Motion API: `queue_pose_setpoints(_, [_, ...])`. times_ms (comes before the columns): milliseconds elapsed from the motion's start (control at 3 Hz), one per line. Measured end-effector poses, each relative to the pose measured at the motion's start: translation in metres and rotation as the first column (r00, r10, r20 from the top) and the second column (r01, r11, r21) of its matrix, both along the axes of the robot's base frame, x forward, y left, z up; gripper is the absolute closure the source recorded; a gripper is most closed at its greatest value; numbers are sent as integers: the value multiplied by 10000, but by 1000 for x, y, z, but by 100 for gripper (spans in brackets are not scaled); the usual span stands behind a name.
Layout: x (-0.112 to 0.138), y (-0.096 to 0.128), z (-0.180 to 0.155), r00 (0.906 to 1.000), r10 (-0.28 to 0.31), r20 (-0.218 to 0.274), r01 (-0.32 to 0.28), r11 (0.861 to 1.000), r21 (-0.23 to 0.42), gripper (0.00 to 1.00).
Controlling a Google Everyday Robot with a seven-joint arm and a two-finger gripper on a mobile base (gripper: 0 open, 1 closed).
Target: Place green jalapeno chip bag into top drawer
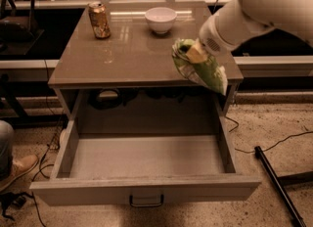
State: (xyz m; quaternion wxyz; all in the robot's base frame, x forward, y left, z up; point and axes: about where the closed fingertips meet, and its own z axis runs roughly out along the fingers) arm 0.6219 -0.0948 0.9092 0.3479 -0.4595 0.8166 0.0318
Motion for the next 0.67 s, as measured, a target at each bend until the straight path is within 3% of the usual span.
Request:
queue_pose_setpoints(333, [-48,-9,-15,9989,-3,-461,3,10000,9,100])
queue_pose_setpoints(667, [-48,-9,-15,9989,-2,-461,3,10000,9,100])
